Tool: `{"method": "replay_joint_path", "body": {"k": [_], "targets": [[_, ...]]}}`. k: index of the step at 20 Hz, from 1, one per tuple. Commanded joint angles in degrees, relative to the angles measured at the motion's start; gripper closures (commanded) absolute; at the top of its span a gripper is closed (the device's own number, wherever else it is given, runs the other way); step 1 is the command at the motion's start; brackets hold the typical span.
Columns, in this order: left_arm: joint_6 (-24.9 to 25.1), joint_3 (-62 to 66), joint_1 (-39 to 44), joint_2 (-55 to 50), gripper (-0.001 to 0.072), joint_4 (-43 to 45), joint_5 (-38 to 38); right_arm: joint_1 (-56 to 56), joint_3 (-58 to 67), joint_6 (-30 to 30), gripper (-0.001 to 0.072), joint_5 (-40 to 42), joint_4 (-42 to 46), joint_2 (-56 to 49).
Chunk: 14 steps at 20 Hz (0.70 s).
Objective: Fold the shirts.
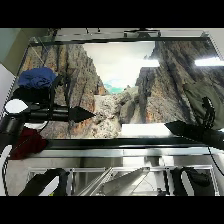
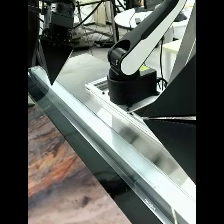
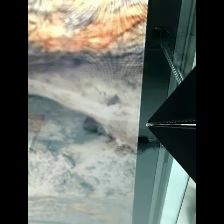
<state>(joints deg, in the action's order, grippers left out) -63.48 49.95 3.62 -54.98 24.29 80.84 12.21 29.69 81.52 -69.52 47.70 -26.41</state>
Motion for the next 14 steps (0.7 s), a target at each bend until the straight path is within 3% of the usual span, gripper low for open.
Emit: {"method": "replay_joint_path", "body": {"k": [1,12,14], "targets": [[0.0,-0.02,0.04,0.02,0.0704,0.11,0.0,-0.04,-0.02,-0.09,0.0696,0.09,-0.02,-0.04],[0.0,-0.02,0.04,0.02,0.0703,0.11,0.0,-0.04,-0.02,-0.11,0.0696,0.04,-0.63,-0.09],[0.02,-0.02,0.07,0.02,0.0703,-0.07,-3.02,-0.04,-0.02,-0.11,0.0697,0.07,-0.66,-0.09]]}}
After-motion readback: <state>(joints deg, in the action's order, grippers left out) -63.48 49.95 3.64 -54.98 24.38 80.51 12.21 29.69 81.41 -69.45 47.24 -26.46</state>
